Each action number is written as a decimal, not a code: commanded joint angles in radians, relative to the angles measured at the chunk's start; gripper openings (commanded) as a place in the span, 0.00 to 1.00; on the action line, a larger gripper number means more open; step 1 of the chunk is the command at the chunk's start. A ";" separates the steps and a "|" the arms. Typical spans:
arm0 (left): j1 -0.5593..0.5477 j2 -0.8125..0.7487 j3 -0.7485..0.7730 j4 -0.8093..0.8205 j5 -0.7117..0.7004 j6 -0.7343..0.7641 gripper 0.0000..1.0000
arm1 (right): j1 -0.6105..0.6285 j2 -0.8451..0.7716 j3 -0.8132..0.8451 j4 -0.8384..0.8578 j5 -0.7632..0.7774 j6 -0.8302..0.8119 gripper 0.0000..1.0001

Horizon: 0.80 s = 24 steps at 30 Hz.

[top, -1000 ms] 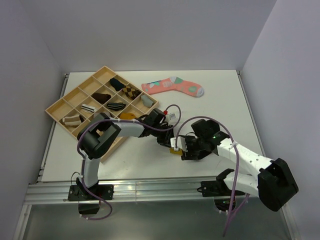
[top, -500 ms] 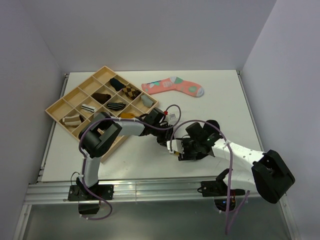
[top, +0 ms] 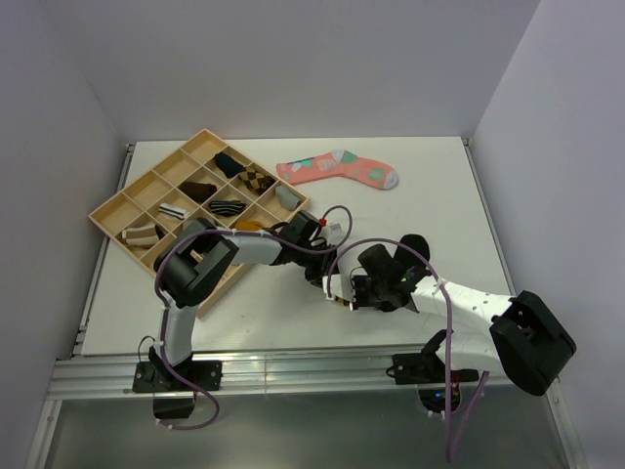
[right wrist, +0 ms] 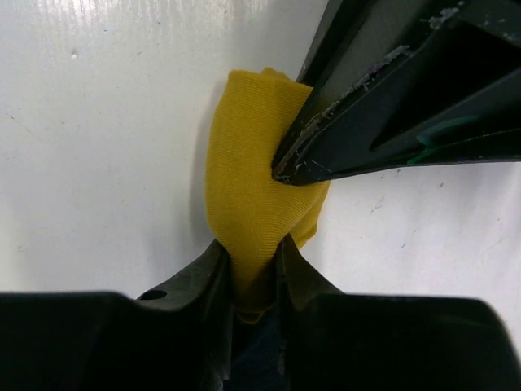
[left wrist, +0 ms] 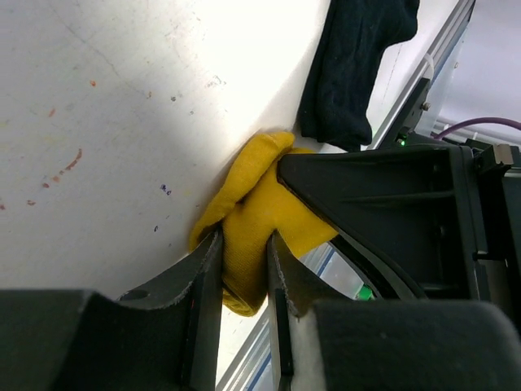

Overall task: Roll the socks
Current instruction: Roll the sock at the center of the board.

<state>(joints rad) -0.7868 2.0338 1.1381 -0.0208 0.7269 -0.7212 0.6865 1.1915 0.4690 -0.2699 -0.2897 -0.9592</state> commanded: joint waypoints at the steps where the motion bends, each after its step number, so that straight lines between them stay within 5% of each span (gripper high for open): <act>1: -0.003 0.019 -0.044 -0.100 -0.084 0.014 0.08 | 0.011 0.022 -0.035 0.075 0.053 0.030 0.15; 8: 0.043 -0.128 -0.104 -0.022 -0.213 -0.151 0.36 | 0.013 -0.004 -0.058 0.149 0.092 0.094 0.04; 18: 0.097 -0.466 -0.359 0.166 -0.386 -0.481 0.47 | 0.015 -0.010 -0.050 0.149 0.104 0.142 0.02; 24: 0.009 -0.598 -0.552 0.341 -0.596 -0.794 0.49 | 0.015 -0.020 -0.067 0.172 0.101 0.146 0.01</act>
<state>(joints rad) -0.7280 1.4837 0.6304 0.1925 0.2855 -1.3125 0.7006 1.1843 0.4183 -0.1093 -0.2043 -0.8337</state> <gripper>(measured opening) 0.483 0.298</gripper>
